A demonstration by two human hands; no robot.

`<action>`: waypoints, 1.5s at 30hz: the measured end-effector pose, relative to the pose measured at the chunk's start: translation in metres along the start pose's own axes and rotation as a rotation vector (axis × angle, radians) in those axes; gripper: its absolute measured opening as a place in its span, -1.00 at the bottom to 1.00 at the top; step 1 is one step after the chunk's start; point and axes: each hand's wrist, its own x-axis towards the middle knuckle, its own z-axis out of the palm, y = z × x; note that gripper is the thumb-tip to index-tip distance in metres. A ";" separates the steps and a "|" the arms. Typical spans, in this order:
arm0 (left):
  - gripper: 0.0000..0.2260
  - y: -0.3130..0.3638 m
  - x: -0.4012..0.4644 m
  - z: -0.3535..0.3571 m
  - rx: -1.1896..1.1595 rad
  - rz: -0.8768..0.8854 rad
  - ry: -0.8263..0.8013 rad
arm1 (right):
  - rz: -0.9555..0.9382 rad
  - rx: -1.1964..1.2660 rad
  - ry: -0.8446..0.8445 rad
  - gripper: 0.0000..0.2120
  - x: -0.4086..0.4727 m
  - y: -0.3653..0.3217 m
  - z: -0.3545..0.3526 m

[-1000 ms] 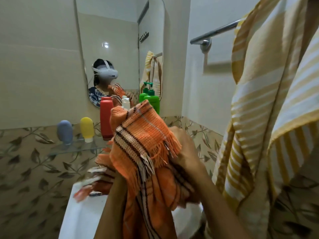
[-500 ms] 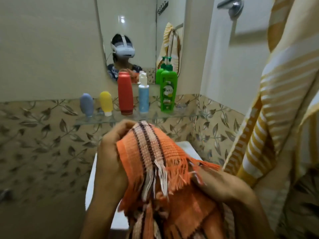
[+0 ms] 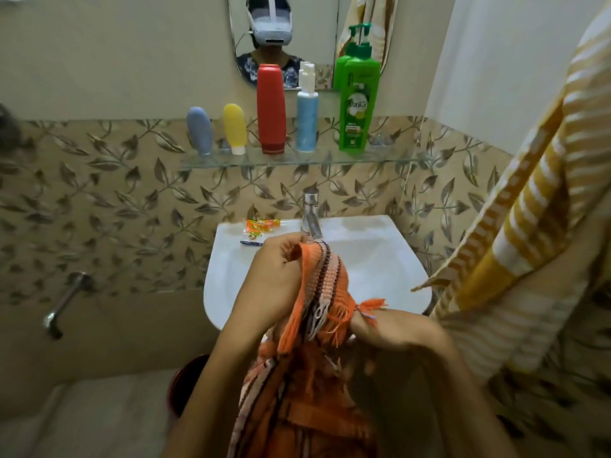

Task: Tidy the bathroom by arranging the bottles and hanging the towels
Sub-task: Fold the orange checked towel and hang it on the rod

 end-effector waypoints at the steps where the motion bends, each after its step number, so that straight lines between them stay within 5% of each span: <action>1: -0.62 -0.001 -0.002 0.001 0.009 -0.014 0.008 | -0.071 0.071 0.001 -0.61 0.000 -0.003 0.000; 14: -0.70 -0.017 -0.025 0.020 0.142 -0.245 0.143 | -0.134 0.592 0.222 -0.81 0.015 -0.007 0.009; 16: -0.75 -0.017 -0.027 0.023 0.175 -0.238 0.178 | -0.164 0.628 0.307 -0.59 0.005 -0.005 0.012; 18: -0.82 -0.020 -0.027 0.025 0.214 -0.247 0.172 | -0.178 0.489 0.406 -0.46 0.000 -0.003 0.015; 21: -0.73 -0.026 -0.027 0.023 0.255 -0.251 0.176 | -0.205 0.379 0.547 -0.77 0.005 -0.003 0.014; 30: -0.83 -0.044 -0.022 0.017 0.426 -0.137 0.178 | -0.325 0.303 0.795 -0.81 0.018 -0.008 0.007; 42: -0.90 -0.114 -0.023 0.000 0.477 -0.390 0.326 | -0.479 0.710 1.143 -0.71 0.000 0.021 -0.035; 45: -0.91 -0.120 -0.023 -0.009 0.395 -0.408 0.230 | -0.454 0.886 1.220 -0.69 -0.002 0.036 -0.045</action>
